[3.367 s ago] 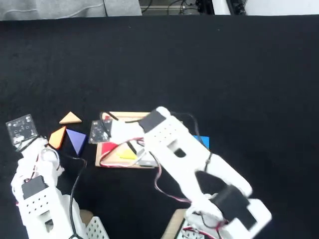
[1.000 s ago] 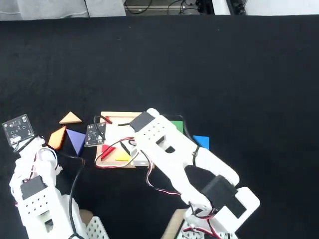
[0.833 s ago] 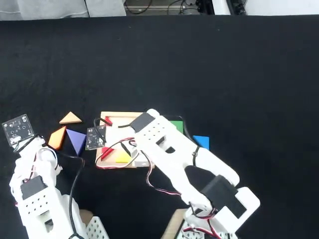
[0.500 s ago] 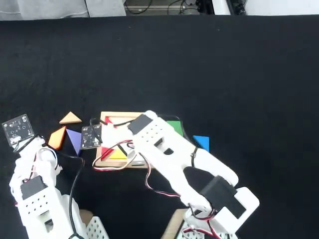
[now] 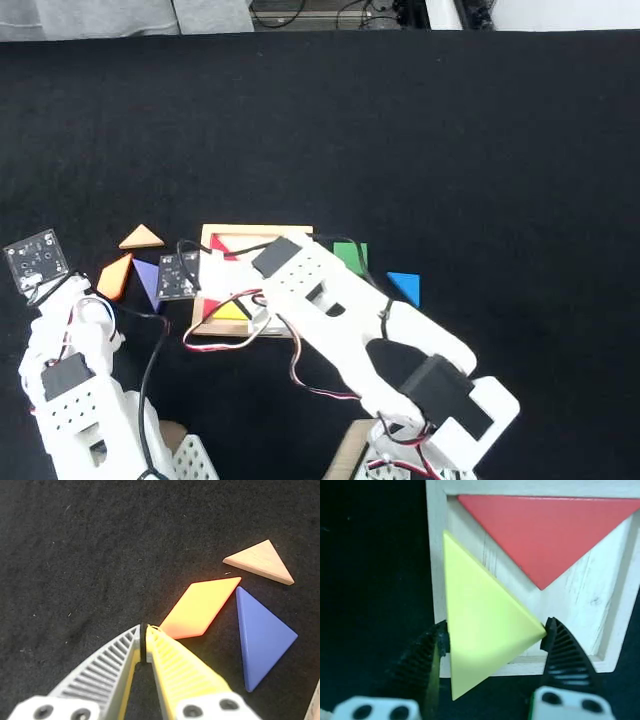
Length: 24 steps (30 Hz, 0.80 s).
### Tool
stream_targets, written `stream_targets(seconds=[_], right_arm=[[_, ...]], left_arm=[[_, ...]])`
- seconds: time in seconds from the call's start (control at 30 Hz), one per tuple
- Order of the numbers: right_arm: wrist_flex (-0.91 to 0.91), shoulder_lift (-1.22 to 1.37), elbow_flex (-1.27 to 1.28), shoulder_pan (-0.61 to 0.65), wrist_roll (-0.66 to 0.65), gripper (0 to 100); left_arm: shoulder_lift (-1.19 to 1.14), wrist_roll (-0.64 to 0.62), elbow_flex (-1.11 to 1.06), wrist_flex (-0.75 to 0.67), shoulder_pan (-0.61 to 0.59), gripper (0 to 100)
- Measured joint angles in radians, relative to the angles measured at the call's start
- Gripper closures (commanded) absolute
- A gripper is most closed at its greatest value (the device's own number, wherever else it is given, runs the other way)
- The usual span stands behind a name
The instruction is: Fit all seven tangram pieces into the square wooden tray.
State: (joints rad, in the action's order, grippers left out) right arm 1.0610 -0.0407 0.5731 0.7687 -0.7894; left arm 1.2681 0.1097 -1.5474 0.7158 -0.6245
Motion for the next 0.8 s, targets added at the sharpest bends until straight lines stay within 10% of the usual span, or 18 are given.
stream_targets(seconds=[0.8], right_arm=[[-0.043, 0.0, 0.012, 0.002, 0.009, 64.6]], left_arm=[[0.0, 0.0, 0.0, 0.0, 0.0, 97]])
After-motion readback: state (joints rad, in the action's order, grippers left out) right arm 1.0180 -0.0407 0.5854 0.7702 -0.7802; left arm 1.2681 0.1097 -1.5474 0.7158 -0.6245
